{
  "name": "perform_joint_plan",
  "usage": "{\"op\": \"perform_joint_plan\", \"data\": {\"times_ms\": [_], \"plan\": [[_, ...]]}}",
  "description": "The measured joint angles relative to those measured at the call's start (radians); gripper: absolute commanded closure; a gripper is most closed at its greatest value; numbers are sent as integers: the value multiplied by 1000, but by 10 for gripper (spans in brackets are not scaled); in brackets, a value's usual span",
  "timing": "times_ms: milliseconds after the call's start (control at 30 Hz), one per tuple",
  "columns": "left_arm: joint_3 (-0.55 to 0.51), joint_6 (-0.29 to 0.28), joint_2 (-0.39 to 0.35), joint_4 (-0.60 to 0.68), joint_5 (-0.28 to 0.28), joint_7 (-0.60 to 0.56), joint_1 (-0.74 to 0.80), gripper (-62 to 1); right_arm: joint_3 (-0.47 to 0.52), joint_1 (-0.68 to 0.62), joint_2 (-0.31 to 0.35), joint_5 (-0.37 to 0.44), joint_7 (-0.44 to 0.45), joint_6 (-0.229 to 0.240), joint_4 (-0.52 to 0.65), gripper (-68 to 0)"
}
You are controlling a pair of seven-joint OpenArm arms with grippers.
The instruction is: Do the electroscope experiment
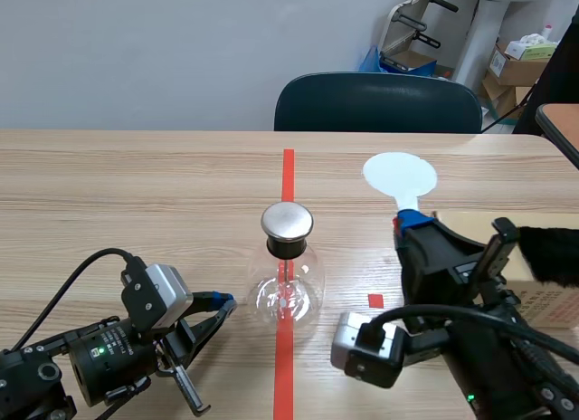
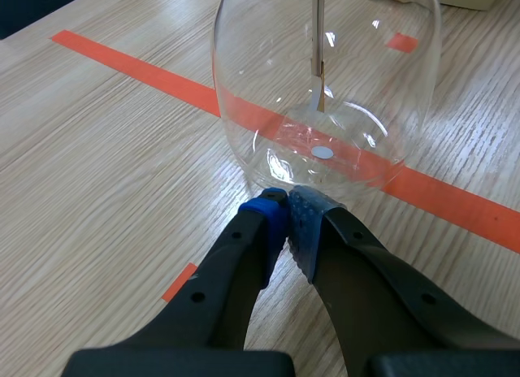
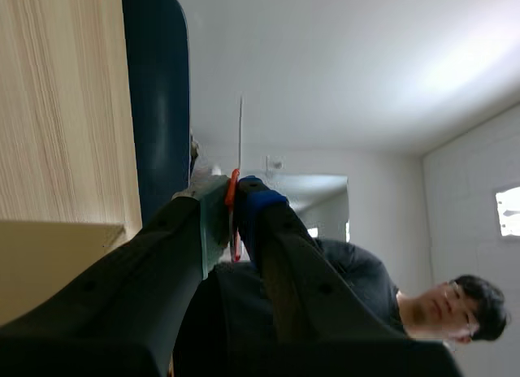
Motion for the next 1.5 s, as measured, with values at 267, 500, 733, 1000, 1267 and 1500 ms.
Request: {"op": "perform_joint_plan", "data": {"times_ms": [267, 500, 733, 1000, 1267, 1500], "plan": [[0, 0, 0, 0, 0, 0, 0, -41, 0, 0, 0, 2, -187, 0, 0, -11], [0, 0, 0, 0, 0, 0, 0, -41, 0, 0, 0, 3, -199, 0, 0, -11], [0, 0, 0, 0, 0, 0, 0, -41, 0, 0, 0, 3, -199, 0, 0, -11], [0, 0, 0, 0, 0, 0, 0, -41, 0, 0, 0, 3, -199, 0, 0, -11], [0, 0, 0, 0, 0, 0, 0, -41, 0, 0, 0, 3, -199, 0, 0, -11], [0, 0, 0, 0, 0, 0, 0, -40, 0, 0, 0, 3, -199, 0, 0, -11]]}}
